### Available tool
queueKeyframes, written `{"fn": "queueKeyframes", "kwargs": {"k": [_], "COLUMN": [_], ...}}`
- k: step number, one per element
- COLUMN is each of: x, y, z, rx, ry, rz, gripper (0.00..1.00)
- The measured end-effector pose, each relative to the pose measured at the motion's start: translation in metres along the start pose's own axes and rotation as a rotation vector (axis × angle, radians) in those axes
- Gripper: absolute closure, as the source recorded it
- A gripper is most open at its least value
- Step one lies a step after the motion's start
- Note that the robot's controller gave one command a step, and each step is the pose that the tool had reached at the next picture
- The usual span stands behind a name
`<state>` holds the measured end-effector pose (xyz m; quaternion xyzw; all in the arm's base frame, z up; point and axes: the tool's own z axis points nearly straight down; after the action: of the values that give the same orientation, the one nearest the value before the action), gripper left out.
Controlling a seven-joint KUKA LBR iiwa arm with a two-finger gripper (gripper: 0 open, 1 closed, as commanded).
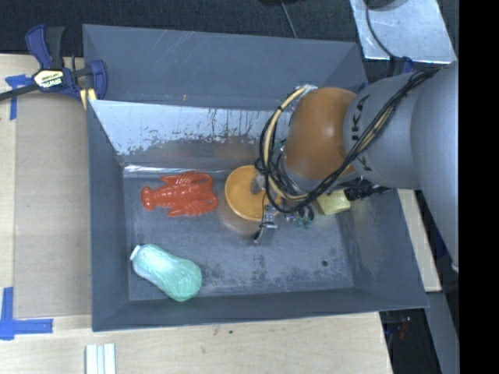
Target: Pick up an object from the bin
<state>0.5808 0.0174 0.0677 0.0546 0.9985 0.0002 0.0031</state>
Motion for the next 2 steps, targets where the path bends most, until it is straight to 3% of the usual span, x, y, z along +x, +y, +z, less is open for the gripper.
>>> {"fn": "queueKeyframes", "kwargs": {"k": [1,2], "x": [0.0133,0.0133], "y": [0.0077,0.0077], "z": [-0.0035,-0.0035], "rx": [0.002,0.002], "ry": [-0.017,-0.017], "rz": [-0.041,-0.041], "gripper": [1.0,1.0]}}
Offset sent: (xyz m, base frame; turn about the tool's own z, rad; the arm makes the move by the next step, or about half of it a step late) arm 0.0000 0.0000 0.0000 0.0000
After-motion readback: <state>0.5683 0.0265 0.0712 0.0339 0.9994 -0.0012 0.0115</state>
